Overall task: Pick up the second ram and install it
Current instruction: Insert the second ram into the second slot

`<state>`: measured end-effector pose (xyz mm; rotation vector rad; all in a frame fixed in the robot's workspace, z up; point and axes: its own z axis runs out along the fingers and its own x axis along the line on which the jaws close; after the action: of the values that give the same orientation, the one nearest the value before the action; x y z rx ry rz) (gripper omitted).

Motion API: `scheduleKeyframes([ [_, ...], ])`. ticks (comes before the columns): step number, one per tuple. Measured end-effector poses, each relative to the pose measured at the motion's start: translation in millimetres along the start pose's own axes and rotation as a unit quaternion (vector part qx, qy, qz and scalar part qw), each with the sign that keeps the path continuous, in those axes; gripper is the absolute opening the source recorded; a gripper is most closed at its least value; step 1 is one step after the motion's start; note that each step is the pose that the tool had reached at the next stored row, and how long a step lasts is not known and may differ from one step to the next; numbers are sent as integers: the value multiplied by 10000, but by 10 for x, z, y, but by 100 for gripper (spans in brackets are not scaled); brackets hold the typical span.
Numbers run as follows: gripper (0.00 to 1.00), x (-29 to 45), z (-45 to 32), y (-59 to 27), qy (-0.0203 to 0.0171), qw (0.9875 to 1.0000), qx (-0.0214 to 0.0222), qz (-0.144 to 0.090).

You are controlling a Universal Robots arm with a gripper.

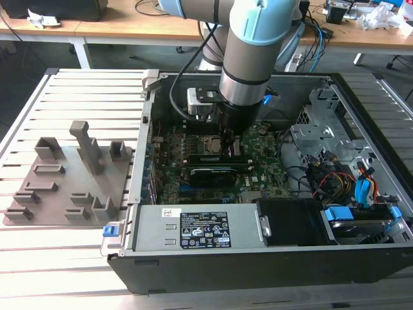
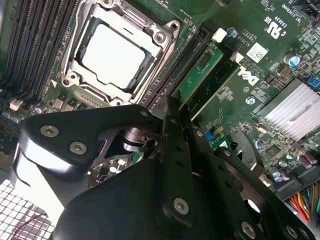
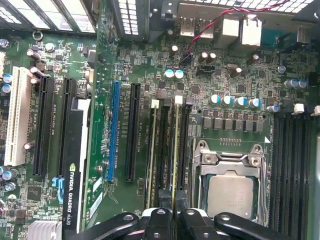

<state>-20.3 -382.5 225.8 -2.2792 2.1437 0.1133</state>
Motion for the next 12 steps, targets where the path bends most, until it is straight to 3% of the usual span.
scheduleKeyframes([
  [4,14,-3,-12,-1,-8,10000,4,-1],
  [6,14,-11,-70,2,-2,10000,2,-1],
  [8,14,-53,-69,-1,108,9999,-5,4],
  [12,14,-78,-59,-3,112,9999,-5,4],
])
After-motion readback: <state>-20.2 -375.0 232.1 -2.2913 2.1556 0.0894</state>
